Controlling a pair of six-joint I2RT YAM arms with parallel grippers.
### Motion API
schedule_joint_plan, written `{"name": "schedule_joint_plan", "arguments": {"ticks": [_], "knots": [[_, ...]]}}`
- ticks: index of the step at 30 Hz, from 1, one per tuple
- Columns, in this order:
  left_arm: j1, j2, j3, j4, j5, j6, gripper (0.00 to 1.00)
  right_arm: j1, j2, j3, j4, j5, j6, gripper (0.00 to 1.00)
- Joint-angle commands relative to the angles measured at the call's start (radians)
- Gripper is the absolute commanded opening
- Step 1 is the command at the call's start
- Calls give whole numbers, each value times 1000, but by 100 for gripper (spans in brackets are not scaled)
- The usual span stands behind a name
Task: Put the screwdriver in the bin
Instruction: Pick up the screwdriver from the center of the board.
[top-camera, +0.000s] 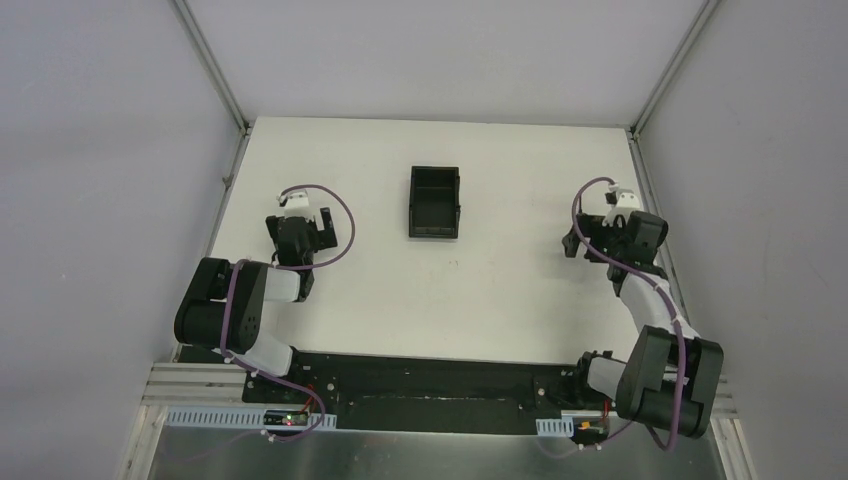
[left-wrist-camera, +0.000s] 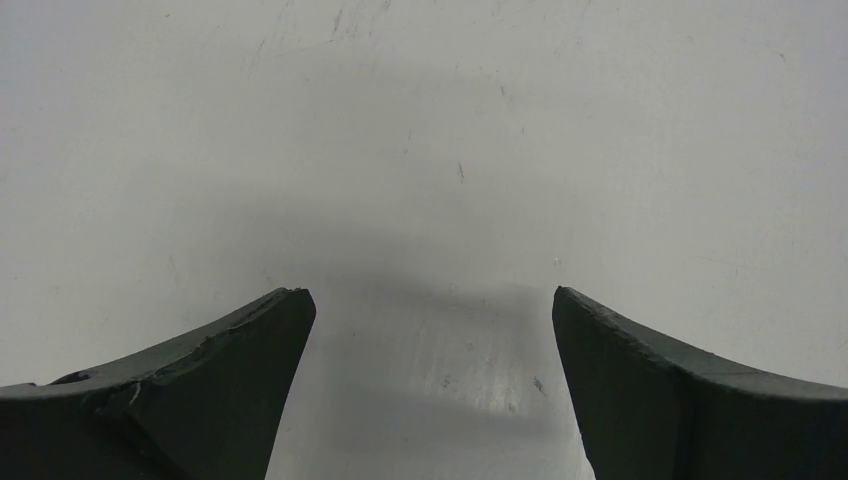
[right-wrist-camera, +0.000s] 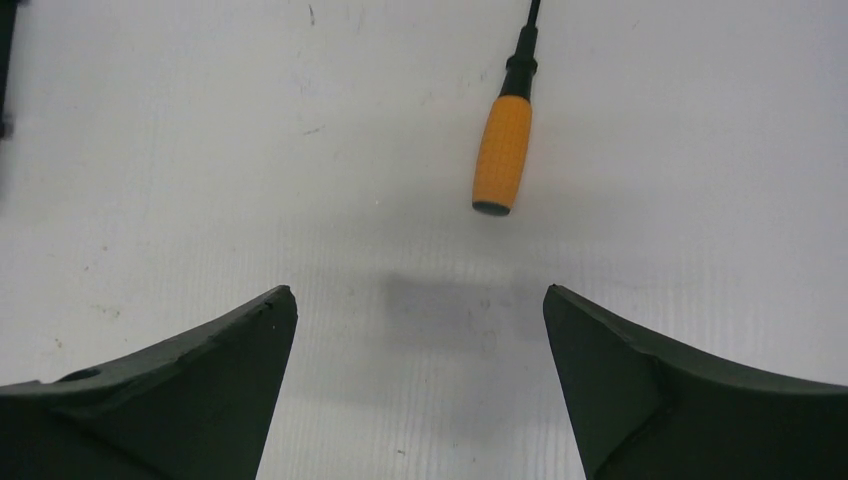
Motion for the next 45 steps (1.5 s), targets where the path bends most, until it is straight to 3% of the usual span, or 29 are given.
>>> {"name": "schedule_joint_plan", "arguments": {"ticks": [1,19,37,45], "knots": [[7,-23,-5,13,6,-9,99,-6,72,151,-69,-18,-5,98],[7,-23,-5,13,7,-9,99,10,541,707,-414,106,17,99],[7,-23,-5,13,6,-9,99,92,806,900,-559,293,3,92],[7,-23,-5,13,7,-8,99,104,853,918,-583,327,-13,80]]}}
